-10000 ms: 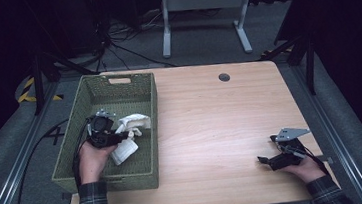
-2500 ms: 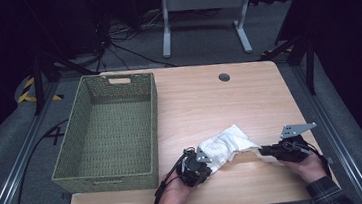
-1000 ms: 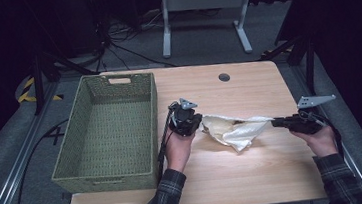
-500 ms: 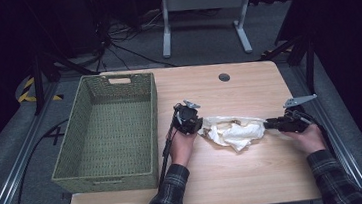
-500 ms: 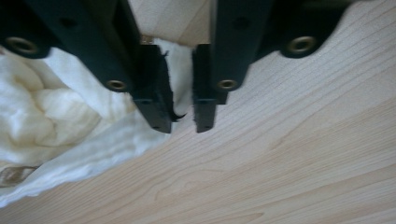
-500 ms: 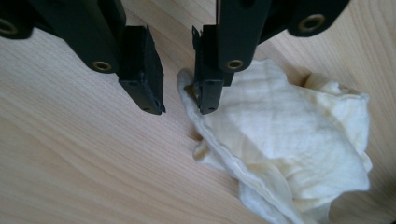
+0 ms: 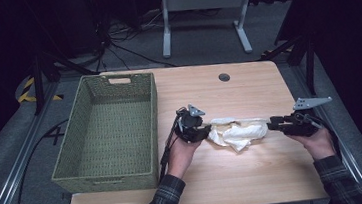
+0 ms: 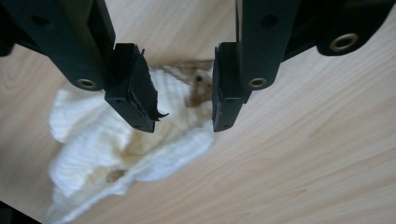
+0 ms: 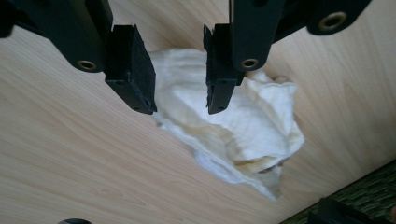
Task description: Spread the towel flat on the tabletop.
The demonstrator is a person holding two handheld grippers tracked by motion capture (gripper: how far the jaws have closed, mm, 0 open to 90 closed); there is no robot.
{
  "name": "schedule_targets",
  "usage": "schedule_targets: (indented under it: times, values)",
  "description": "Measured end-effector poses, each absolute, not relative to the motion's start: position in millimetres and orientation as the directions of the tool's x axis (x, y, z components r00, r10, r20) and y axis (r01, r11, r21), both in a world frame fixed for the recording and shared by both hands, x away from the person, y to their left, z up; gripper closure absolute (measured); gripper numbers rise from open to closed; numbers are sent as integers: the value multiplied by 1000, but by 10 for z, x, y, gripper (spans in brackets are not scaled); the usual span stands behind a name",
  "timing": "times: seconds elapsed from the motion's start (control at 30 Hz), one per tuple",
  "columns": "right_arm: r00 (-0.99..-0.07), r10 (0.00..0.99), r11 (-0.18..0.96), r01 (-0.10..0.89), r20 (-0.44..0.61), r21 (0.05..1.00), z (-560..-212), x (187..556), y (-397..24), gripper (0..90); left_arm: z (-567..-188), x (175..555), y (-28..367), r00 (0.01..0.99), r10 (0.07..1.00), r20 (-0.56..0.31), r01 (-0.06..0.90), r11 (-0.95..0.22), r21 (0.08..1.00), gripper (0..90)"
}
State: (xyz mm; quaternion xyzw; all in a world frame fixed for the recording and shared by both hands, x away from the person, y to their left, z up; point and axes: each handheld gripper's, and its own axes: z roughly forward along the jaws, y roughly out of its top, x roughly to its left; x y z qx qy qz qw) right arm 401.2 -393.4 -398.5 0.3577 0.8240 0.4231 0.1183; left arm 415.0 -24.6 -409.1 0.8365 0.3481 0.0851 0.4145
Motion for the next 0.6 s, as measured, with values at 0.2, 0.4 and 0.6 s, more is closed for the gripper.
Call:
schedule_targets:
  times: [0.2, 0.4, 0.6]
  values:
    - [-764, 632, 419, 476, 128, 773, -4051, 3915, -3690, 674, -4236, 4052, -366, 787, 598, -150, 490, -459, 742, 616]
    - [-806, 576, 468, 459, 132, 755, -4135, 3881, -3449, 687, -4370, 4055, -502, 818, 560, -134, 467, -507, 725, 620]
    - [-827, 549, 506, 444, 120, 740, -4212, 3866, -3243, 685, -4468, 4078, -590, 822, 555, -131, 469, -526, 710, 603]
